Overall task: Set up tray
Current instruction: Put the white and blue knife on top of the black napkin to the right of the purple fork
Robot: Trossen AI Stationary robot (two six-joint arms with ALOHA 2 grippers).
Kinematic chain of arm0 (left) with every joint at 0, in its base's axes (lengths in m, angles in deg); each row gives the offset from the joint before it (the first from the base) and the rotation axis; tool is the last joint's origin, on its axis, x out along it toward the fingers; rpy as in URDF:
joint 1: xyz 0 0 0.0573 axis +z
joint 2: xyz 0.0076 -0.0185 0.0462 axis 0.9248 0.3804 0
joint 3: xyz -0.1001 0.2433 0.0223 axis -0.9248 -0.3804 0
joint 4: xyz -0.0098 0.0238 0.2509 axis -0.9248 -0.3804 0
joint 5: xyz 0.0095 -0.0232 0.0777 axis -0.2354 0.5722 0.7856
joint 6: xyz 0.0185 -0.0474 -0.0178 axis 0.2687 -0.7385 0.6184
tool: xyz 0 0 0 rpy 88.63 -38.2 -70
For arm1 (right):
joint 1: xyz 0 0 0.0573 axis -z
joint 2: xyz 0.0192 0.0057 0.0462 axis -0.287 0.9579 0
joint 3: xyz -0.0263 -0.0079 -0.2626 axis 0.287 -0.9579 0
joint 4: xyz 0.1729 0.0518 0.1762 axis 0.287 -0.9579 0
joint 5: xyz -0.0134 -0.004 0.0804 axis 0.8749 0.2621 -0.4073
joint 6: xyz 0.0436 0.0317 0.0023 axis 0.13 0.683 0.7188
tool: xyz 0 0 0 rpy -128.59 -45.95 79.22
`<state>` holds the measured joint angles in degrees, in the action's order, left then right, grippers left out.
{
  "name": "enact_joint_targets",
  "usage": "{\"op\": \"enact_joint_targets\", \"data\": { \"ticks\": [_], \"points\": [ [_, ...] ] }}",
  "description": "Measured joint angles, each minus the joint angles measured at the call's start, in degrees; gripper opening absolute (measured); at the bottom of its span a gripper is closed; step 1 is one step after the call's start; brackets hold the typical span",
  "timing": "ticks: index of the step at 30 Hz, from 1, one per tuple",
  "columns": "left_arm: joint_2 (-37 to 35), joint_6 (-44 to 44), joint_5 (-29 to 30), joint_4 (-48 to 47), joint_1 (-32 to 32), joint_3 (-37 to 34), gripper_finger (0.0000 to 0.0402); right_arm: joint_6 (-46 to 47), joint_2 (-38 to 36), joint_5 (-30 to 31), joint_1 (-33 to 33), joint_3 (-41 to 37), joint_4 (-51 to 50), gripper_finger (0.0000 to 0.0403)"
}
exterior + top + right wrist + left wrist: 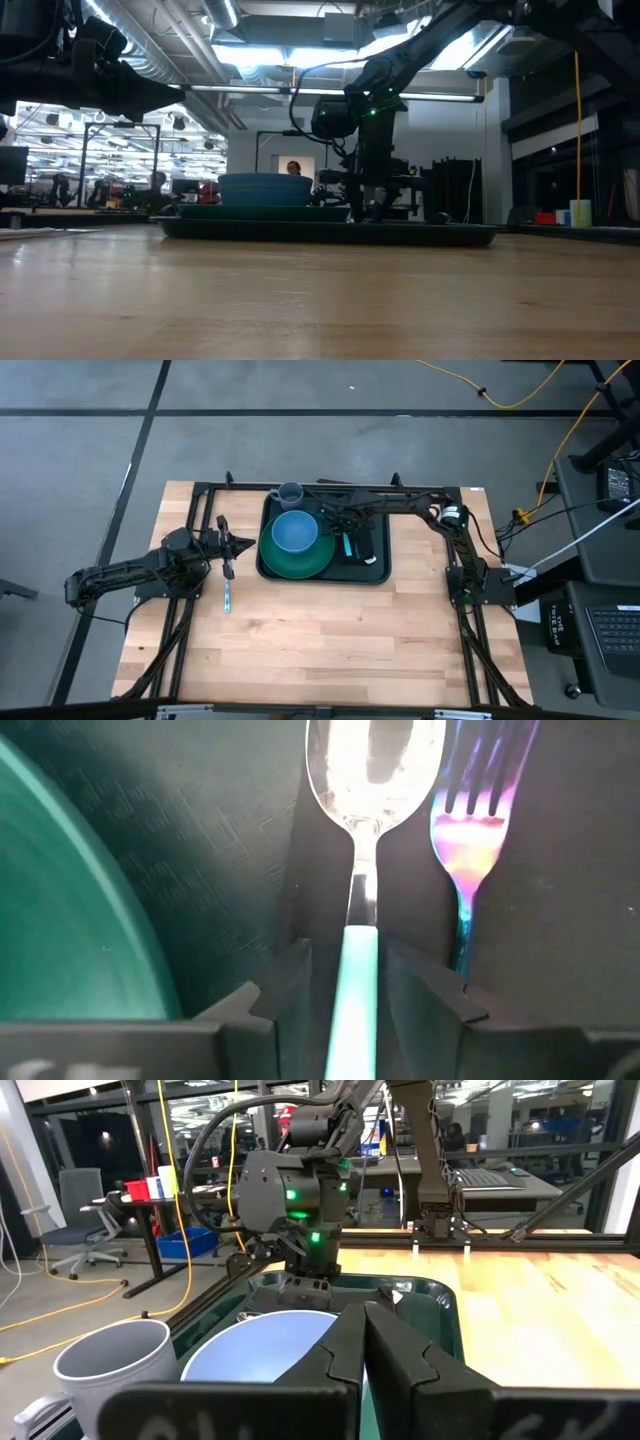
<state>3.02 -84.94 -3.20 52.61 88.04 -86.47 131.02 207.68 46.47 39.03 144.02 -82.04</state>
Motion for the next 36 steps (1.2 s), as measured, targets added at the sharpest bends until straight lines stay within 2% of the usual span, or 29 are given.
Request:
{"op": "enact_joint_targets", "data": {
  "ticks": [12,21,23,29,33,36],
  "points": [
    [0.00,0.00,0.02,-1.37,-0.04,0.00,0.0005,-1.79,-3.35,-0.70,0.80,1.75,-2.89,0.0133],
    [0.00,0.00,0.02,-1.33,-0.04,0.00,0.0005,-12.04,-10.98,-0.24,-0.04,1.75,-4.11,0.0133],
    [0.00,0.00,0.03,-1.32,-0.04,0.00,0.0006,-14.01,-13.77,2.74,-1.29,1.75,-5.16,0.0133],
    [0.00,-0.02,-0.05,-0.36,-0.04,0.00,0.0002,-18.82,-22.48,18.28,-9.77,0.81,-7.89,0.0133],
    [0.00,-0.02,-0.08,0.57,-0.04,0.00,0.0003,-19.59,-26.92,20.80,-16.52,-4.15,-5.92,0.0133],
    [0.17,-0.02,-1.72,0.07,-0.04,0.04,0.0002,-19.65,-29.92,23.82,-20.98,-12.35,2.76,0.0133]
  ]
}}
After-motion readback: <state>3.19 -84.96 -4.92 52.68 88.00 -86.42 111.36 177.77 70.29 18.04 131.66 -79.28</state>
